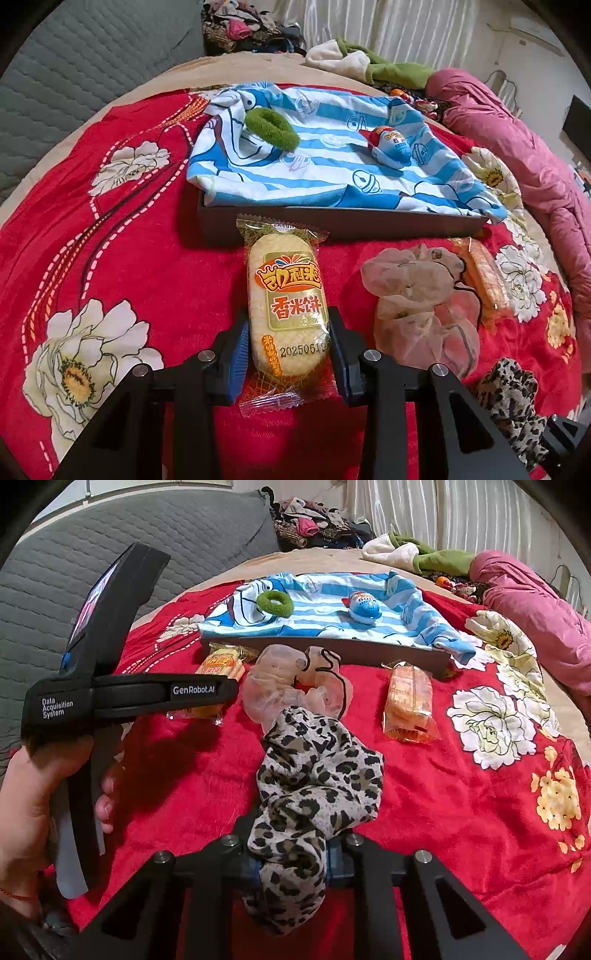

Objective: Organize objects
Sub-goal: 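Lift the cake pack with the left tool while the right tool lifts the leopard scrunchie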

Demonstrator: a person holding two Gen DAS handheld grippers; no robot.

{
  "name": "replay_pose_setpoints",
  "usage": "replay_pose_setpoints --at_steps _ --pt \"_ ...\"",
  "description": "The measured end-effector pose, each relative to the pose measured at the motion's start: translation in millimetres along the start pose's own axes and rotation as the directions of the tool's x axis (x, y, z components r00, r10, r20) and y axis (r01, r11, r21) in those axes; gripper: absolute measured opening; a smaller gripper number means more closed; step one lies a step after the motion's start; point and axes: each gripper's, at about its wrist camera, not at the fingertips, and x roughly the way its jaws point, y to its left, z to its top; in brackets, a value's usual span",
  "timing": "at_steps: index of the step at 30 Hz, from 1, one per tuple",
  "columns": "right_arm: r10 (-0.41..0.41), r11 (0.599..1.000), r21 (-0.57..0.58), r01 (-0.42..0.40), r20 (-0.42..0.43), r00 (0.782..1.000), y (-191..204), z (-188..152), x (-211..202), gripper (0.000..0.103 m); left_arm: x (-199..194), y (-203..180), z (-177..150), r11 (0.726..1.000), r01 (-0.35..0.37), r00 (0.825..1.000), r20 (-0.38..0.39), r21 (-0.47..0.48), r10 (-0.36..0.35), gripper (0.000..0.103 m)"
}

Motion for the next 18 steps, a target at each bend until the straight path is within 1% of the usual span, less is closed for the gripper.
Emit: replay_pose_setpoints --at_steps 8,18 --pt "0.006 1.000 0.001 -0.006 0.012 1.000 -1.0 -2.4 -10.8 0.022 -12.8 -1.8 -6.1 1.000 -0.002 1.000 0.013 0.004 0.002 0.039" --pt "0.009 1.000 -0.005 -0.009 0.045 0.999 1.3 -2.2 -31.4 0.022 -40.7 -4.6 -14.6 1.000 -0.002 0.999 0.045 0.016 0.001 0.039"
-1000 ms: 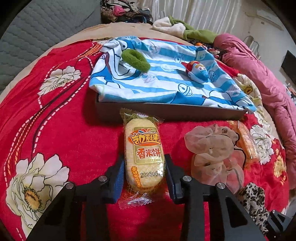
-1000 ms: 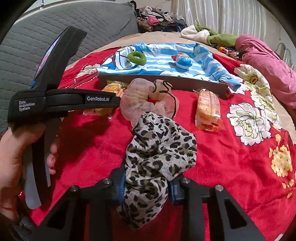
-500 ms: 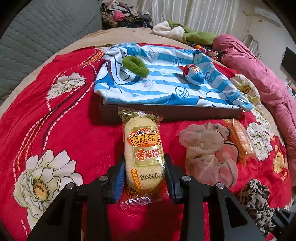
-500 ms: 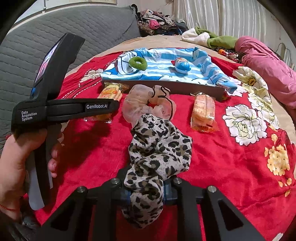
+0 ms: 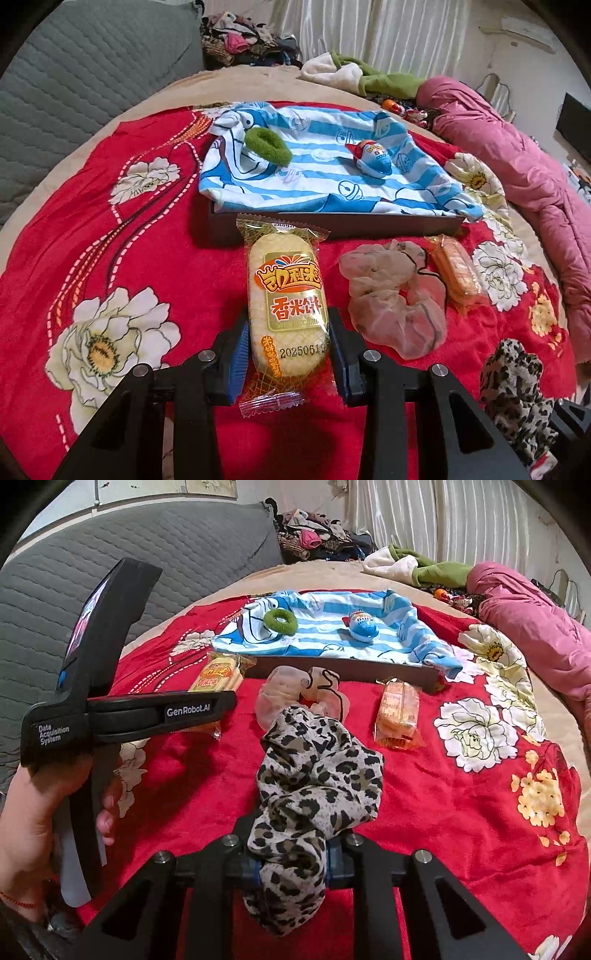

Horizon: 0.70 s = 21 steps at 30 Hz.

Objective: Organize objects
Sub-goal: 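Lift the cake pack with the left tool while the right tool lifts the leopard scrunchie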

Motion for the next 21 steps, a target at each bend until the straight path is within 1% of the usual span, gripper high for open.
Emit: replay_pose_setpoints --at_steps 13,21 --pt "-0.012 1.000 -0.018 0.013 0.053 0.999 8.9 -1.3 -33.9 0.022 -50.0 -5.9 -16.0 1.000 -0.008 0.998 0.056 0.021 0.007 0.039" --pt "-0.026 0.999 -0.022 0.029 0.113 0.993 11.1 -1.2 -63.5 0.022 -88.4 -7.4 -25.5 1.000 -0.005 0.994 0.110 0.019 0.003 0.039"
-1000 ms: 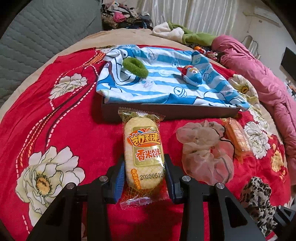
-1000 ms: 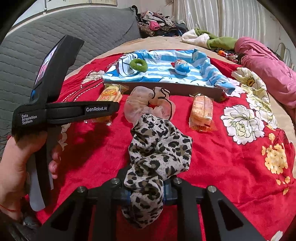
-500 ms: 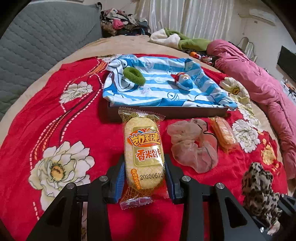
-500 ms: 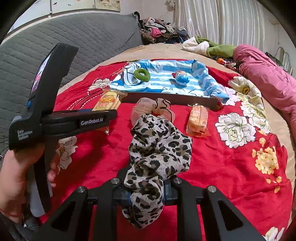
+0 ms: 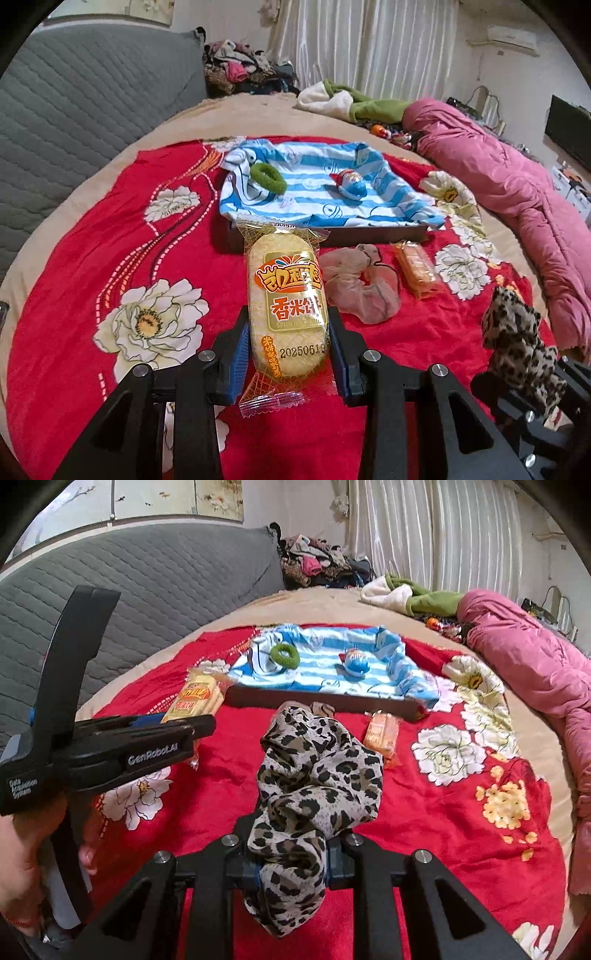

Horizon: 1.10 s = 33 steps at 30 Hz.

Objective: Organize objects
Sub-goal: 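Lift the cake pack with the left tool while the right tool lifts the leopard scrunchie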

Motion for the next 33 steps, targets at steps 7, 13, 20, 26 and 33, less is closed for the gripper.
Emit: replay_pose_setpoints --at_steps 7,13,20,26,33 --pt "-0.011 1.000 -0.011 0.012 0.052 0.999 1.3 9.2 -22.2 0.022 -31.5 -7.2 4.3 1.000 -0.001 0.999 0.053 0.015 0.000 0.039" --pt "-0.015 1.000 -0.019 0.017 0.087 0.996 1.5 18.2 -35.3 0.022 -55.1 -13.4 13.6 1.000 0.004 0.995 0.102 0.024 -0.006 0.039" --pt "-0.022 0.999 -0.038 0.026 0.121 0.992 2.7 27.2 -49.1 0.022 -75.0 -18.9 18.2 0.999 0.017 0.990 0.141 0.029 -0.021 0.039" --pt "-0.025 0.998 -0.052 0.033 0.141 0.990 -0.3 33.8 -55.6 0.022 -79.4 -24.0 19.9 0.999 0.021 0.988 0.153 0.037 -0.026 0.039" --pt "-0.024 0.998 -0.062 0.035 0.161 0.987 -5.2 48.8 -54.5 0.022 -78.0 -29.0 34.5 0.998 0.019 0.985 0.169 0.057 -0.028 0.039"
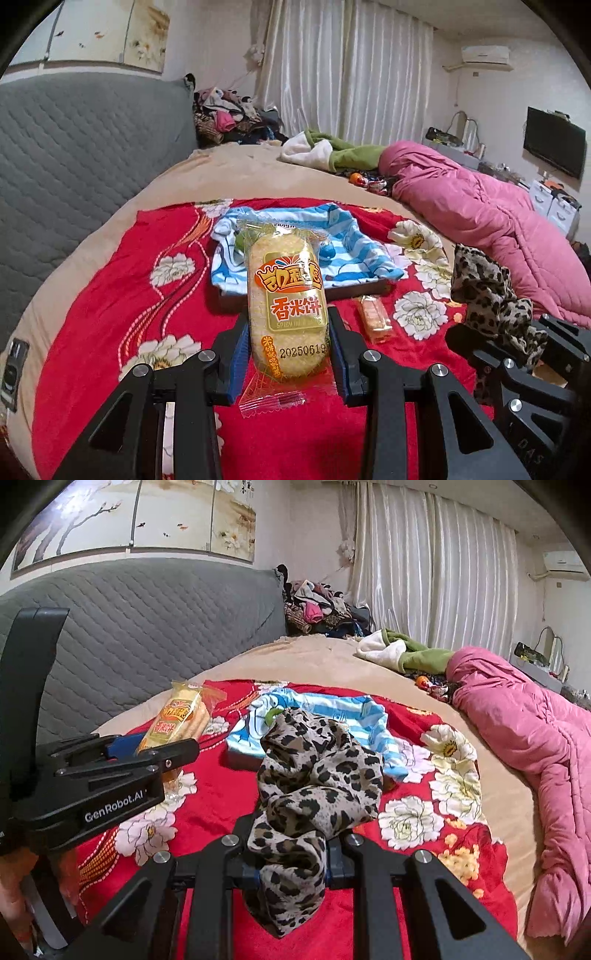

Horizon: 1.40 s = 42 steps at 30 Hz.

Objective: Organize objects
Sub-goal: 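Lift the cake pack with the left tool while the right tool lifts the leopard scrunchie, then carry the cake pack and scrunchie over the striped tray and lower both tools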

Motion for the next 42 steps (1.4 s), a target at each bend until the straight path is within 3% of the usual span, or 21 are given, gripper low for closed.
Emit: replay_pose_setpoints --at_steps 24,42 --pt "0.014 1.000 -0.016 -0.013 0.025 1.000 -17.2 73.4 44.1 0.022 45.9 5.5 61.8 1.000 -0.014 1.000 -0.003 0.009 0.014 0.039" --pt "0.022 0.999 -0.029 -0.020 0.071 0.997 -29.9 124.4 72.4 0.022 80.5 6.3 111.3 1.000 -0.022 0.999 0.036 0.019 0.021 0.039"
